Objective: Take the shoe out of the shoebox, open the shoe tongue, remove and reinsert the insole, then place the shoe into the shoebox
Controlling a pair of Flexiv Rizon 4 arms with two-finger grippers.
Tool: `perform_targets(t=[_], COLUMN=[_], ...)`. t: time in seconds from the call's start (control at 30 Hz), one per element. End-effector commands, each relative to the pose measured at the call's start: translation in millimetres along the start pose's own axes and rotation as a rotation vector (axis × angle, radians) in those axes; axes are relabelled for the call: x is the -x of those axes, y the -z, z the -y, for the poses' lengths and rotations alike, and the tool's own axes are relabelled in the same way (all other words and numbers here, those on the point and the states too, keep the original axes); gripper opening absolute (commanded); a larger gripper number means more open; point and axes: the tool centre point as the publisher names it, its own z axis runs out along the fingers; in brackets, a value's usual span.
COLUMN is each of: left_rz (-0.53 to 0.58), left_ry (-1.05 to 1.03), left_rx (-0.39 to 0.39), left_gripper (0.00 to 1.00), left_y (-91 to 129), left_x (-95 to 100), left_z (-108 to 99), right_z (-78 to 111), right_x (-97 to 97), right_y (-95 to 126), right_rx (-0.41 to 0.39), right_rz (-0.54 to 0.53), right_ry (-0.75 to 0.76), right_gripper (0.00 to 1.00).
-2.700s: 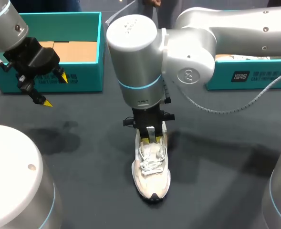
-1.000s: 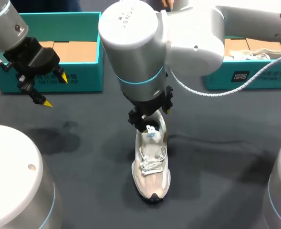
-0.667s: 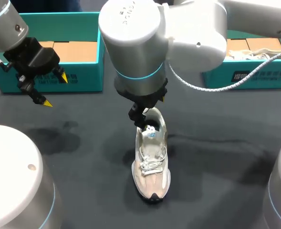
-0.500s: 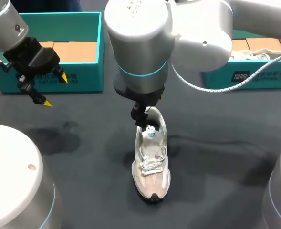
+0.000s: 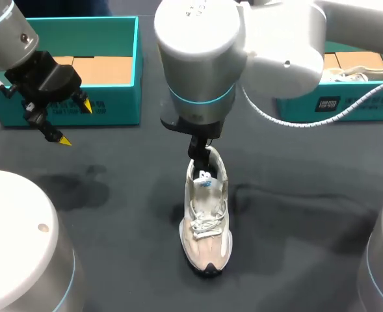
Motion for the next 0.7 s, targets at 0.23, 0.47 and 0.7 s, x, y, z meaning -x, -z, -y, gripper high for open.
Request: perform_targets(t=[0.23,0.47,0.7], left_rz=[0.001,0.001,0.001], left_ry=[0.000,0.000,0.000], left_rx=[0.003,0.003,0.003], left_gripper=[1.00,1.00,1.00], left_y=[0.5,0.5,0.5], left_x=[-1.2,-1.2,-1.2], left_z=[-0.1,-0.1,-0.1], right_z=[-35.8,-30.1,-23.3], right_x=[11.4,23.1,27.4], right_y=[-30.0,-49.3,-67.4], right_rx=[-0.108,-0.101,-0.104], right_rz=[-0.003,-0.022,-0.052], right_ry=[0.174,0.208,0.226], right_gripper=[1.00,1.00,1.00])
